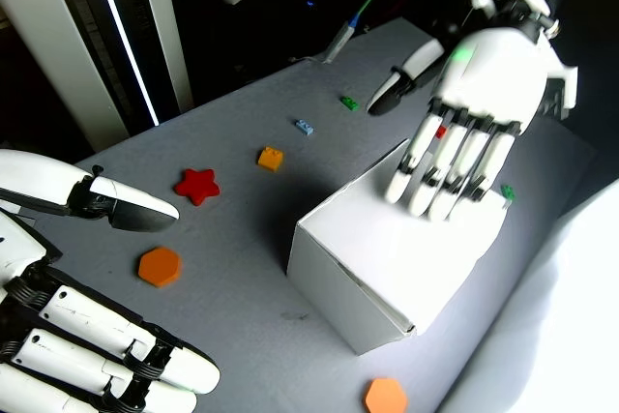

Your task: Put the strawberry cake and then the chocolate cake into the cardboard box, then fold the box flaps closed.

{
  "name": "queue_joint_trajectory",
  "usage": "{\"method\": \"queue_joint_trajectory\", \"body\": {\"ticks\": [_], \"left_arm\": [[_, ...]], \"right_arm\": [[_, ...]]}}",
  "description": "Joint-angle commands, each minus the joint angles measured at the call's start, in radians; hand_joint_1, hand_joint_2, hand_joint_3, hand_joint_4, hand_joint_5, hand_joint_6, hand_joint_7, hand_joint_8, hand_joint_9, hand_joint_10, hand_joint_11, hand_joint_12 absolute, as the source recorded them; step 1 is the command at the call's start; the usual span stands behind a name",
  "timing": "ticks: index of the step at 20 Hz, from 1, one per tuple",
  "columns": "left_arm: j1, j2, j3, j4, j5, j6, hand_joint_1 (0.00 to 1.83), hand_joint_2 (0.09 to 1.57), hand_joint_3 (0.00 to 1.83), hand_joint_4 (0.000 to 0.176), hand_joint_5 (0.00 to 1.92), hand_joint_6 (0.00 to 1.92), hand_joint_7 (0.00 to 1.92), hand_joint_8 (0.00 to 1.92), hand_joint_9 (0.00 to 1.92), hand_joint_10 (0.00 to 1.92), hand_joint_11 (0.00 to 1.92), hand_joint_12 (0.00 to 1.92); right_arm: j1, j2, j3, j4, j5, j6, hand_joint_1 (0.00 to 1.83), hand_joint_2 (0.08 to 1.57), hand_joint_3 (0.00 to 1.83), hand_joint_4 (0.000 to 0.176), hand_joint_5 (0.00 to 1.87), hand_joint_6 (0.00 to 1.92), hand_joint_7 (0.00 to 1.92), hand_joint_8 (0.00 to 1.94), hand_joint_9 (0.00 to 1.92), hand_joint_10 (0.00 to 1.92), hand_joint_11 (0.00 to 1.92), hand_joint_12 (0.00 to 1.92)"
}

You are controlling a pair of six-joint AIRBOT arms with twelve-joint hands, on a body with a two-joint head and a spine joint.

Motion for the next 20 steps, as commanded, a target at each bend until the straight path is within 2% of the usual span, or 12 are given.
{"method": "queue_joint_trajectory", "body": {"ticks": [1,9,10,11,12,13,14,15,16,17,19,20], "left_arm": [[-0.021,0.026,-0.010,-0.058,0.008,-0.006,0.00,1.15,0.00,0.021,0.24,0.01,0.26,0.01,0.27,0.01,0.00,0.90],[-0.030,0.226,-0.161,0.025,-0.011,-0.042,0.00,1.14,0.00,0.031,0.25,0.00,0.30,0.01,0.32,0.01,0.00,0.94],[-0.016,0.251,-0.185,0.028,-0.011,-0.044,0.00,1.17,0.00,0.009,0.44,0.02,0.57,0.02,0.60,0.06,0.13,1.11],[0.002,0.273,-0.208,0.028,-0.011,-0.046,0.00,1.17,0.00,0.001,0.53,0.02,0.69,0.02,0.71,0.07,0.18,1.17],[0.024,0.296,-0.233,0.028,-0.011,-0.048,0.00,1.17,0.00,0.001,0.53,0.02,0.69,0.02,0.71,0.07,0.18,1.17],[0.044,0.321,-0.262,0.028,-0.011,-0.049,0.02,1.18,0.00,0.000,0.65,0.04,0.83,0.06,0.82,0.13,0.22,1.29],[0.061,0.345,-0.291,0.027,-0.011,-0.050,0.03,1.20,0.00,0.000,0.86,0.15,1.03,0.21,0.72,0.90,0.22,1.64],[0.083,0.373,-0.328,0.023,-0.012,-0.051,0.03,1.20,0.00,0.000,0.86,0.15,1.03,0.21,0.72,0.90,0.22,1.64],[0.095,0.391,-0.353,0.020,-0.014,-0.052,0.03,1.23,0.00,0.000,0.98,0.32,1.12,0.48,0.80,1.23,0.35,1.78],[0.102,0.407,-0.376,0.014,-0.018,-0.052,0.03,1.25,0.01,0.000,1.04,0.63,1.16,0.85,0.96,1.42,0.53,1.84],[0.107,0.439,-0.423,0.011,-0.028,-0.055,0.01,1.31,0.01,0.000,0.95,1.37,1.11,1.41,1.04,1.67,0.75,1.91],[0.111,0.455,-0.447,0.011,-0.033,-0.059,0.04,1.34,0.01,0.000,0.94,1.57,1.10,1.57,1.04,1.75,0.84,1.92]], "right_arm": [[0.008,0.015,0.001,-0.017,0.109,0.006,0.11,1.18,0.00,0.000,0.25,0.01,0.38,0.01,0.26,0.45,0.00,1.48],[-0.017,0.019,-0.016,-0.153,0.086,-0.001,0.10,1.16,0.00,0.000,0.26,0.01,0.39,0.01,0.27,0.44,0.00,1.46],[-0.023,0.019,-0.019,-0.156,0.085,-0.020,0.07,1.18,0.00,0.000,0.35,0.05,0.50,0.05,0.33,0.46,0.00,1.44],[-0.027,0.018,-0.022,-0.189,0.077,-0.035,0.08,1.19,0.00,0.000,0.44,0.06,0.60,0.05,0.39,0.50,0.00,1.46],[-0.036,0.017,-0.028,-0.227,0.065,-0.047,0.08,1.19,0.00,0.000,0.44,0.06,0.60,0.05,0.39,0.50,0.00,1.46],[-0.050,0.016,-0.034,-0.247,0.063,-0.059,0.10,1.19,0.00,0.000,0.63,0.10,0.78,0.09,0.49,0.65,0.00,1.57],[-0.062,0.016,-0.040,-0.268,0.067,-0.059,0.20,1.21,0.00,0.000,0.93,0.17,0.98,0.36,0.57,1.23,0.17,1.89],[-0.065,0.016,-0.044,-0.281,0.070,-0.059,0.20,1.21,0.00,0.000,0.93,0.17,0.98,0.36,0.57,1.23,0.17,1.89],[-0.065,0.016,-0.046,-0.287,0.070,-0.059,0.21,1.21,0.00,0.000,0.99,0.34,1.03,0.60,0.68,1.33,0.24,1.92],[-0.066,0.016,-0.046,-0.295,0.069,-0.059,0.18,1.25,0.00,0.000,0.96,0.73,1.10,0.75,0.83,1.38,0.35,1.92],[-0.073,0.014,-0.049,-0.329,0.067,-0.059,0.08,1.33,0.02,0.000,0.99,1.23,1.18,1.27,1.04,1.73,0.68,1.92],[-0.080,0.014,-0.052,-0.340,0.067,-0.059,0.04,1.37,0.02,0.000,1.04,1.38,1.24,1.40,1.17,1.79,0.92,1.92]]}}
